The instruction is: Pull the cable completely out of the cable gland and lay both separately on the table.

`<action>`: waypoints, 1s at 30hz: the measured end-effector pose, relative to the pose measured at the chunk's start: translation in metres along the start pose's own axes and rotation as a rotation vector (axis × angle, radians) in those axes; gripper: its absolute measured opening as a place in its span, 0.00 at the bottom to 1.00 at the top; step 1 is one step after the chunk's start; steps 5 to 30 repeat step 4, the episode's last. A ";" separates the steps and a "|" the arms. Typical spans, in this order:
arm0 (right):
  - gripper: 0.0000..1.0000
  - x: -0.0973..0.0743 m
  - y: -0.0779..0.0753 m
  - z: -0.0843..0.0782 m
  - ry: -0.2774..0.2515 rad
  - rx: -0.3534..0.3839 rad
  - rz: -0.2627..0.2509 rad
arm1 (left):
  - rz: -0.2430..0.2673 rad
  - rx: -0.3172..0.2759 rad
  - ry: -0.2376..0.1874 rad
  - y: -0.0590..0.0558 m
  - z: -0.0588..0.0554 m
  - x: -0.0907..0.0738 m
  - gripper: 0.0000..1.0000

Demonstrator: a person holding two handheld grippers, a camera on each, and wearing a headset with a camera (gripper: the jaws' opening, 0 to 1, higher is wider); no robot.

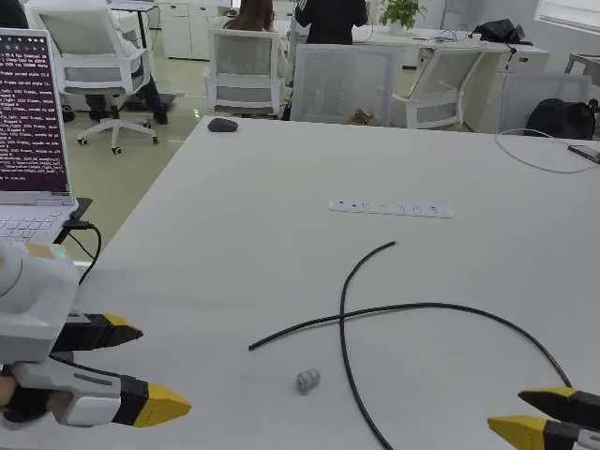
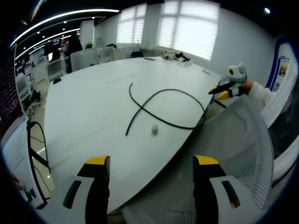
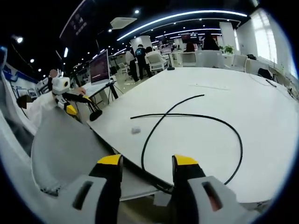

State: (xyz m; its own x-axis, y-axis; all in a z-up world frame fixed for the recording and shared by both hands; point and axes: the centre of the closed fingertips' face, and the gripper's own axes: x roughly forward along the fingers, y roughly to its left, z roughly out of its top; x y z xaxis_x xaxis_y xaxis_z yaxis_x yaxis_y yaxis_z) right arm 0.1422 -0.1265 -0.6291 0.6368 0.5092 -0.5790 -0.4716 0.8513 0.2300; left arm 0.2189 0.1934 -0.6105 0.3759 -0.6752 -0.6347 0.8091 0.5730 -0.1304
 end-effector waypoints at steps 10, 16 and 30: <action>0.50 0.000 -0.005 -0.006 0.040 0.025 -0.014 | 0.004 0.008 0.021 0.001 -0.004 0.005 0.73; 0.50 0.000 -0.005 -0.006 0.040 0.025 -0.014 | 0.004 0.008 0.021 0.001 -0.004 0.005 0.73; 0.50 0.000 -0.005 -0.006 0.040 0.025 -0.014 | 0.004 0.008 0.021 0.001 -0.004 0.005 0.73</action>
